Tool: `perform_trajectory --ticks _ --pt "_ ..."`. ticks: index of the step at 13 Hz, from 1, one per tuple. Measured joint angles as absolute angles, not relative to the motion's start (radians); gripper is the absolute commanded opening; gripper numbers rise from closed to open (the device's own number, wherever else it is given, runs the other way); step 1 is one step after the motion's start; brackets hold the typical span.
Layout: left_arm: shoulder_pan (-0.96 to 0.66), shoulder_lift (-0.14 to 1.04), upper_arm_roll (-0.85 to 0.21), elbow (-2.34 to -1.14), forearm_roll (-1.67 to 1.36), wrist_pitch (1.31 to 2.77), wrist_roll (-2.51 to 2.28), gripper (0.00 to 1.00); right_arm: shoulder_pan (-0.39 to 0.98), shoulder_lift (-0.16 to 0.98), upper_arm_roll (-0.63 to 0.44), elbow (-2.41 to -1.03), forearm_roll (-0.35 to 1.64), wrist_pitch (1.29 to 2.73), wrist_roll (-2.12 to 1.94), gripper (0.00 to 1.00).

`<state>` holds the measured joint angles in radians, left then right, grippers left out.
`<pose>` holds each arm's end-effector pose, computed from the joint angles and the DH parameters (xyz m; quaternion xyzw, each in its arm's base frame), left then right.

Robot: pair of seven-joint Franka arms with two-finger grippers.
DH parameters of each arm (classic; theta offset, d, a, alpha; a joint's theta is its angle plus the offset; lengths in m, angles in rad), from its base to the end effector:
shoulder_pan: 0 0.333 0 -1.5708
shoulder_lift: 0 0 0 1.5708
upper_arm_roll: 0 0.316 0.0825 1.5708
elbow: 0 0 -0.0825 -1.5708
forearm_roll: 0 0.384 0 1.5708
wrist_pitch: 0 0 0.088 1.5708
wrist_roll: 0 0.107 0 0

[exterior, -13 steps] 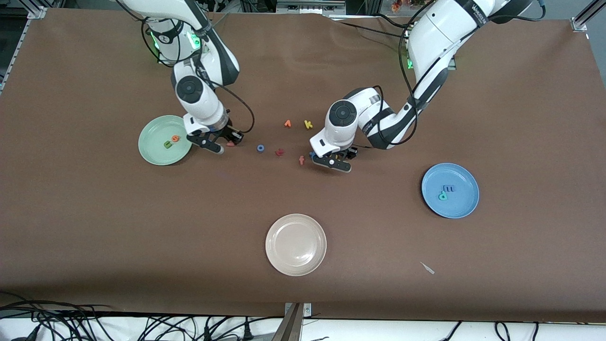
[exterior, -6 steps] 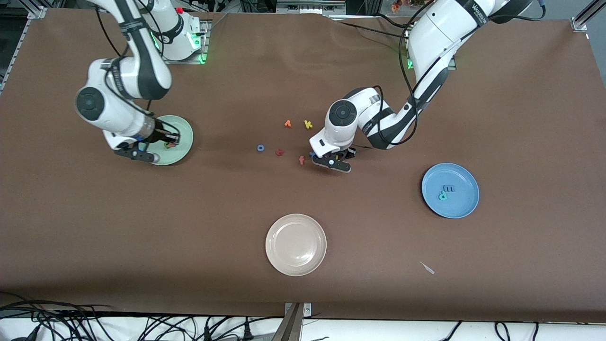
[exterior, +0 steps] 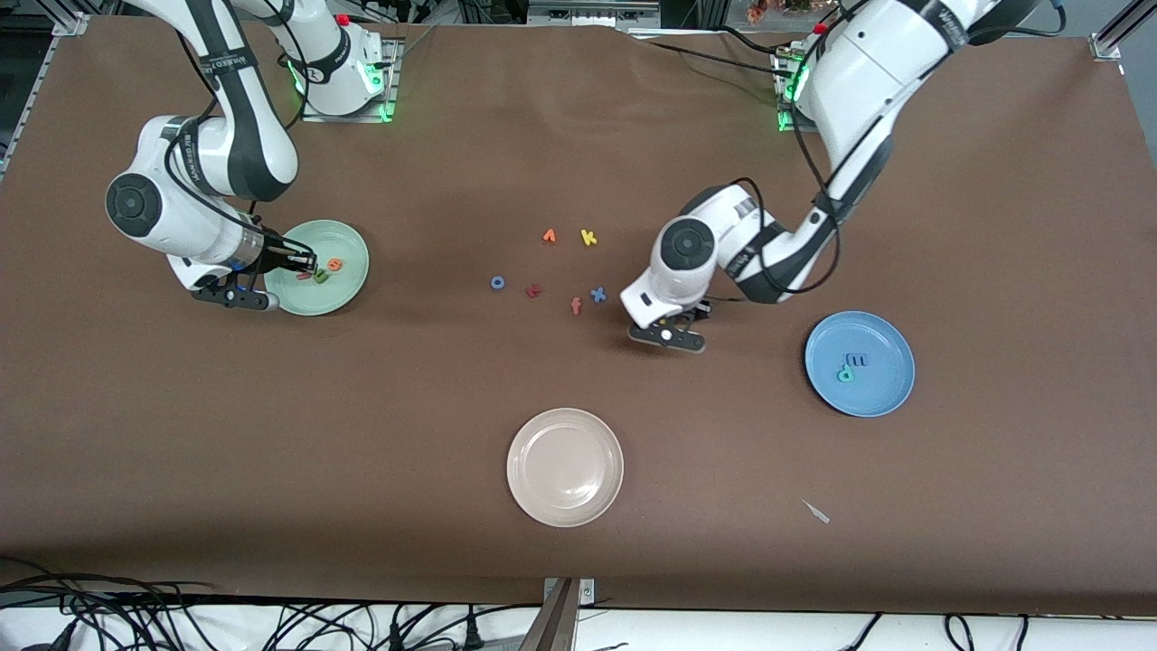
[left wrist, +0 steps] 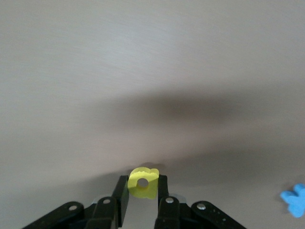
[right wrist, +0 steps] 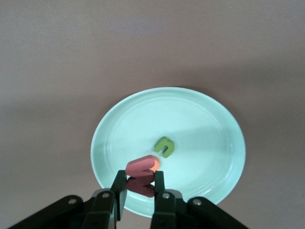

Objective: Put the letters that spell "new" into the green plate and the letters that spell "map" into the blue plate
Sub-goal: 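Drop the pink w and yellow d onto the green and blue plates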

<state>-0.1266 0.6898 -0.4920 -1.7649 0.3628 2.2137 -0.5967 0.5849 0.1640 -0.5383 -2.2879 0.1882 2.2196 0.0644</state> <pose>0.5436 -0.3452 0.1980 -0.9930 0.0940 0.0672 0.0225 0.5031 0.0276 0.2747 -0.9917 0.0745 0.1027 0.0210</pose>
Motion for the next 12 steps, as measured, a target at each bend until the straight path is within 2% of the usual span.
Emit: perform_trajectory --ticks 5,6,7,8,9,12 --pt "0.04 0.65 -0.515 -1.602 0.325 1.835 -0.254 0.0 0.567 0.18 -0.566 -2.294 0.188 2.219 0.01 0.19" --pt "0.07 0.648 -0.515 -1.589 0.325 1.804 -0.186 0.0 0.565 0.19 -0.567 -2.295 0.188 2.22 0.006 0.24" --pt "0.1 0.648 -0.513 -1.586 0.325 1.794 -0.122 0.02 0.564 0.204 -0.567 -2.296 0.193 2.221 0.005 0.35" --pt "0.131 0.65 -0.51 -1.586 0.325 1.788 -0.056 0.03 0.564 0.221 -0.567 -2.297 0.207 2.224 0.005 0.81" --pt "0.161 0.652 -0.502 -1.588 0.325 1.786 0.006 0.03 0.564 0.241 -0.567 -2.297 0.227 2.228 0.004 1.0" --pt "0.209 0.677 -0.443 -1.591 0.362 1.799 0.148 0.04 0.565 0.282 -0.566 -2.297 0.26 2.237 0.0 1.0"
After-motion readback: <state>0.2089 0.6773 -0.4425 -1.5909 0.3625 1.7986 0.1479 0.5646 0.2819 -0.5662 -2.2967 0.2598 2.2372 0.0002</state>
